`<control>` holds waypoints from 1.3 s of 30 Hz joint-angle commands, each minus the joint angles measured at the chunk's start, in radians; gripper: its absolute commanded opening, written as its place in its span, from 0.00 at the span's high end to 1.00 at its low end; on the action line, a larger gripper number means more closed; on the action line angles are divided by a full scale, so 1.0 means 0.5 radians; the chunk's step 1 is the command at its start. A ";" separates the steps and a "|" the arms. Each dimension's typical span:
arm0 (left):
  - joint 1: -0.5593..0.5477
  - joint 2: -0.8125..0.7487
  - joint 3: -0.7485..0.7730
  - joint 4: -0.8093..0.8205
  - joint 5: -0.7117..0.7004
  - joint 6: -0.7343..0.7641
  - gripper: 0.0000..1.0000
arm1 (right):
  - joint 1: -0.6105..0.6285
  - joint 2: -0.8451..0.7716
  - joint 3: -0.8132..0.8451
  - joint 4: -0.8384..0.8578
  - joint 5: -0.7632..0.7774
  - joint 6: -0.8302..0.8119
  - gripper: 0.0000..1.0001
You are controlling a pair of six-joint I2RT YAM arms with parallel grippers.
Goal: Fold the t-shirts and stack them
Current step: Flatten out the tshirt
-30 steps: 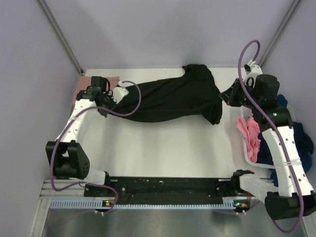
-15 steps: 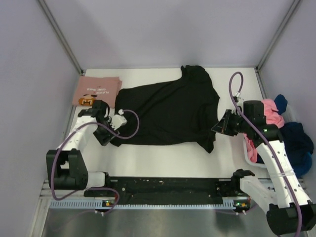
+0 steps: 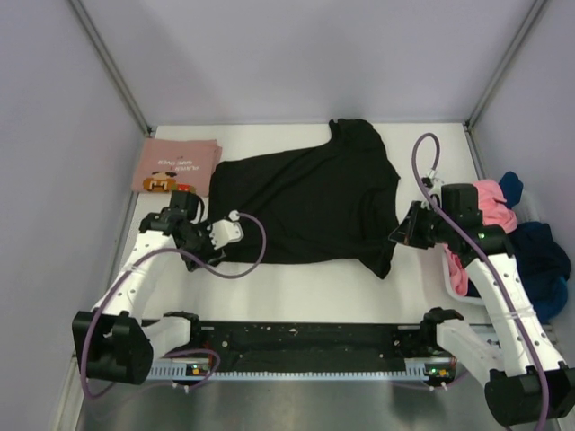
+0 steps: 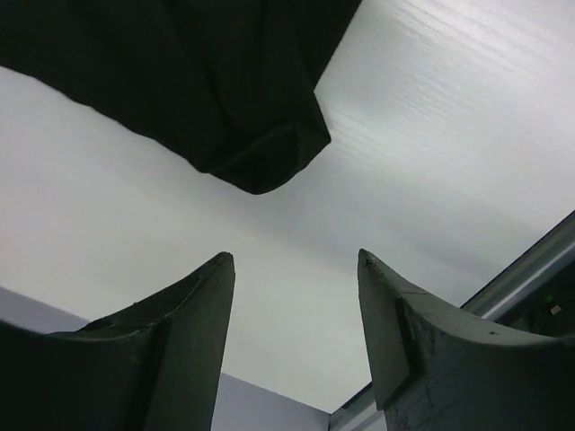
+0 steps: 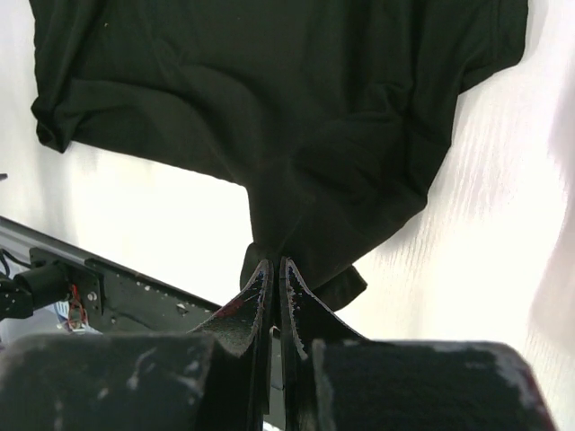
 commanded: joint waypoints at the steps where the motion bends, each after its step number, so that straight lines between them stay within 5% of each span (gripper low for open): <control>1: -0.030 0.070 -0.199 0.334 -0.069 0.145 0.39 | 0.011 0.004 0.082 -0.001 0.066 -0.058 1.00; 9: -0.045 0.263 -0.181 0.644 0.207 0.169 0.37 | 0.011 0.004 0.079 -0.010 0.112 -0.085 1.00; 17: -0.085 0.499 -0.242 0.485 0.167 0.172 0.41 | -0.004 -0.067 0.039 -0.267 0.106 -0.064 1.00; 21: -0.082 0.405 -0.423 0.665 -0.001 0.178 0.67 | -0.007 -0.245 -0.108 -0.381 -0.044 0.089 1.00; 23: -0.082 0.383 -0.439 0.718 -0.020 0.163 1.00 | -0.007 -0.297 -0.154 -0.421 -0.069 0.111 1.00; 39: 0.096 -0.013 -0.209 0.424 -0.094 0.105 1.00 | -0.026 -0.282 -0.053 -0.483 0.275 0.013 1.00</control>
